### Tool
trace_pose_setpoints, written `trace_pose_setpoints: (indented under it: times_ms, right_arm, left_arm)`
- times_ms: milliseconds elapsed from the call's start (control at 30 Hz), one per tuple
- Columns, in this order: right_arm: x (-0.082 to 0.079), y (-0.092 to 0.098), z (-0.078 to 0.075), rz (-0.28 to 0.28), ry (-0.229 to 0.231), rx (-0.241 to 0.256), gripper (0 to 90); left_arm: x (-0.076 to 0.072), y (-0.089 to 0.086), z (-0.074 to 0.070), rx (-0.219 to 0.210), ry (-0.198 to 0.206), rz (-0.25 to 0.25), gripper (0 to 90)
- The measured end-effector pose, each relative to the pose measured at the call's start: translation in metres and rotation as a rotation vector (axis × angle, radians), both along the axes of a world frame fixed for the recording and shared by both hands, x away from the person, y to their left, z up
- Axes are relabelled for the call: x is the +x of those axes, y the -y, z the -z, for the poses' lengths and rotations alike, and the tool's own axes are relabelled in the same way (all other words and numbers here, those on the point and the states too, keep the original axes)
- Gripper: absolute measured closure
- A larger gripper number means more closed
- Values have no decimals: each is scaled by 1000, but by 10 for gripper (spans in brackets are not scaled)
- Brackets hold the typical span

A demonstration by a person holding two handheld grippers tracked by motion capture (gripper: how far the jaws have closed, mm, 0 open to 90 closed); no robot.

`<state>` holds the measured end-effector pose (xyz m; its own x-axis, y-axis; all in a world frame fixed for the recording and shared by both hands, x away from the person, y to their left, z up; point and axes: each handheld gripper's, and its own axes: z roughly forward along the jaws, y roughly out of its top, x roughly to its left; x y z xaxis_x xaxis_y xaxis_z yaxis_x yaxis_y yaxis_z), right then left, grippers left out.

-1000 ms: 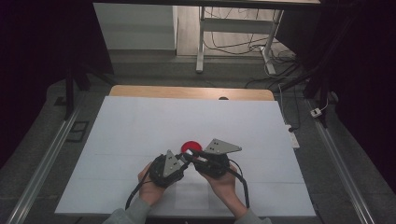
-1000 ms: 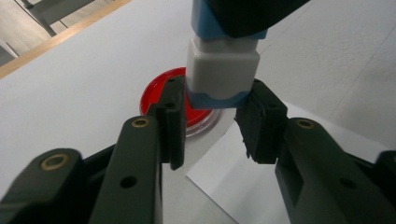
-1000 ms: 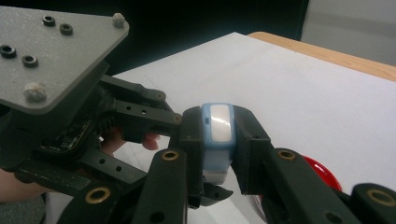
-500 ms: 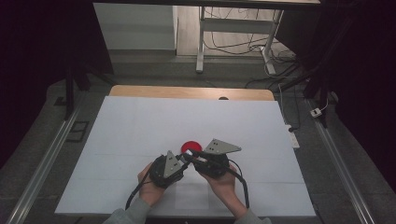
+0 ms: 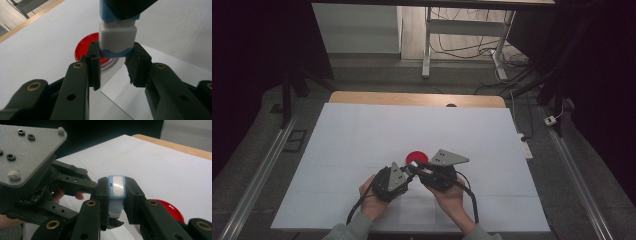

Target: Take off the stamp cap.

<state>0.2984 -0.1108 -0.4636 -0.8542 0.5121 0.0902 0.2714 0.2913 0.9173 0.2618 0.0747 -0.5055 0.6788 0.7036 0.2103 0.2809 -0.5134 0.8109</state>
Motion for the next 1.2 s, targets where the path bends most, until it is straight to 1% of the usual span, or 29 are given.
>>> trace_pose_setpoints:
  times_ms: [133,200,233,400,667,1000,1200]
  right_arm:
    - [0,0,0,1,-3,0,753]
    - [0,0,0,1,-4,-5,753]
    - [0,-1,1,4,-3,1,753]
    - [-1,0,1,9,-1,9,754]
    - [-2,0,2,17,2,10,754]
    - [0,-1,2,10,-13,-9,754]
    - [0,-1,2,9,-15,-12,755]
  left_arm:
    - [0,1,1,4,-1,0,659]
    - [0,1,1,7,3,-2,659]
    - [0,0,1,7,6,-3,659]
    - [-1,0,1,-4,14,-12,660]
    - [-1,0,2,-13,7,-16,661]
    - [-1,0,3,12,3,-1,663]
    - [-1,0,4,28,13,3,663]
